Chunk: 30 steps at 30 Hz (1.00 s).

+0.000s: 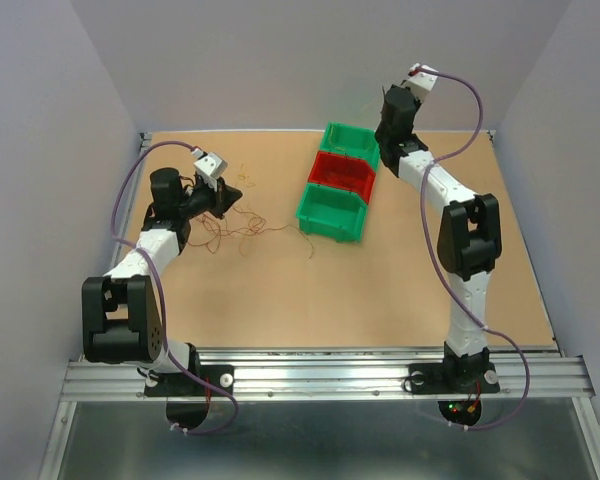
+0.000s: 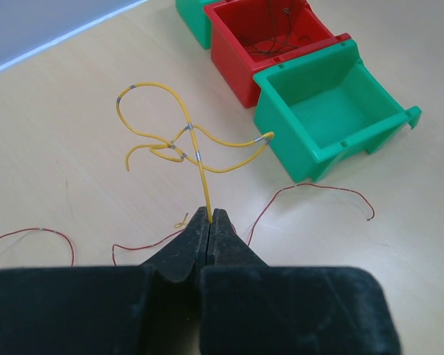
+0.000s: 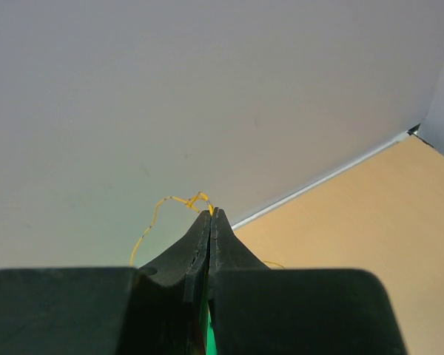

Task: Untangle the cables

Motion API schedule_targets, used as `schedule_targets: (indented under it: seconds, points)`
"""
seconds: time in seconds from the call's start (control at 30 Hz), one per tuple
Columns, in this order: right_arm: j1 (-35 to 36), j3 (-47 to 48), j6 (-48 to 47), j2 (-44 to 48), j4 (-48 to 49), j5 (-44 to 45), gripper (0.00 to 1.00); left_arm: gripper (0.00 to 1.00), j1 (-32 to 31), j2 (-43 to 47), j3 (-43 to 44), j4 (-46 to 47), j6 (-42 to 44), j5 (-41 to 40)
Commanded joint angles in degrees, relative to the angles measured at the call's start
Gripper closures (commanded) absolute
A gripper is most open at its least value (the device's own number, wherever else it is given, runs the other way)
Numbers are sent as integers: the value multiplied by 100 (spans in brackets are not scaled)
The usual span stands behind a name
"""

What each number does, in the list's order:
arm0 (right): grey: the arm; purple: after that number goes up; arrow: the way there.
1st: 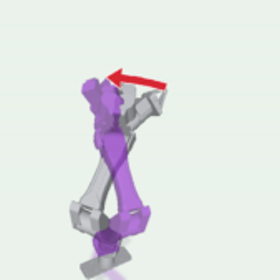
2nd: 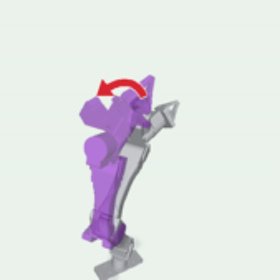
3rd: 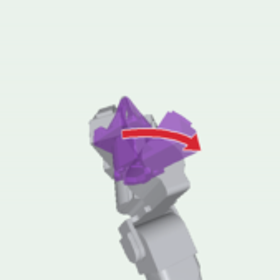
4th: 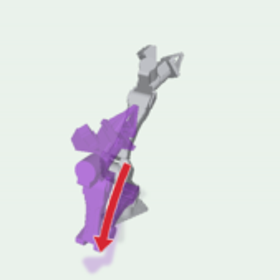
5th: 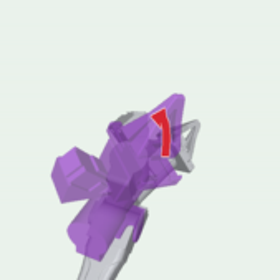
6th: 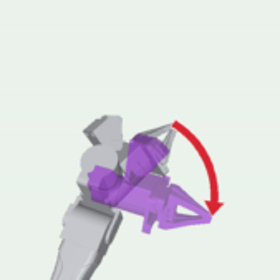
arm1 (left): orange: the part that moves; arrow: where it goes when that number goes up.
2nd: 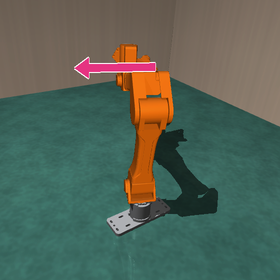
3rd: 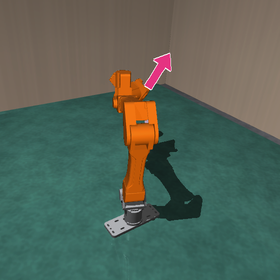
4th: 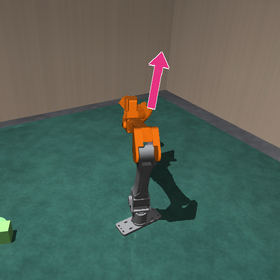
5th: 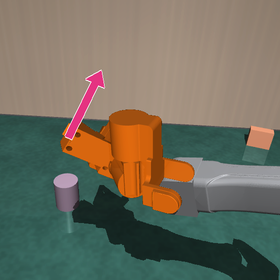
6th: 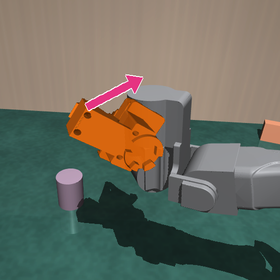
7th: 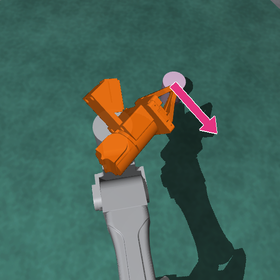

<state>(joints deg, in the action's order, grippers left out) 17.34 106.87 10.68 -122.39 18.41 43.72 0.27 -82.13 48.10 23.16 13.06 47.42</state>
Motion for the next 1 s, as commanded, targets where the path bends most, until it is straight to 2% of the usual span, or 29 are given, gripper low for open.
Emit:
schedule_targets:
  seconds: [0.0, 0.27, 0.47, 0.67, 0.7, 0.97]
  points:
    - [50, 238, 58, 285, 408, 171, 99, 100, -10, 206, -37, 154, 118, 22]
    - [50, 19, -689, 944, 821, 505, 99, 100, -10, 267, -64, 136, 162, -22]
    - [41, -455, -1839, 1270, 1462, 786, 100, 100, -10, 276, -64, 128, 179, -40]
    - [23, -869, -1964, 1446, 1709, 664, 99, 100, -10, 276, -55, 110, 179, -49]
    - [23, -896, -1955, 1428, 1727, 681, 99, 100, -166, 268, -55, 110, 188, -49]
    - [278, -949, -2359, 1008, 2016, 891, 100, 100, -168, 276, -46, 92, 232, -110]
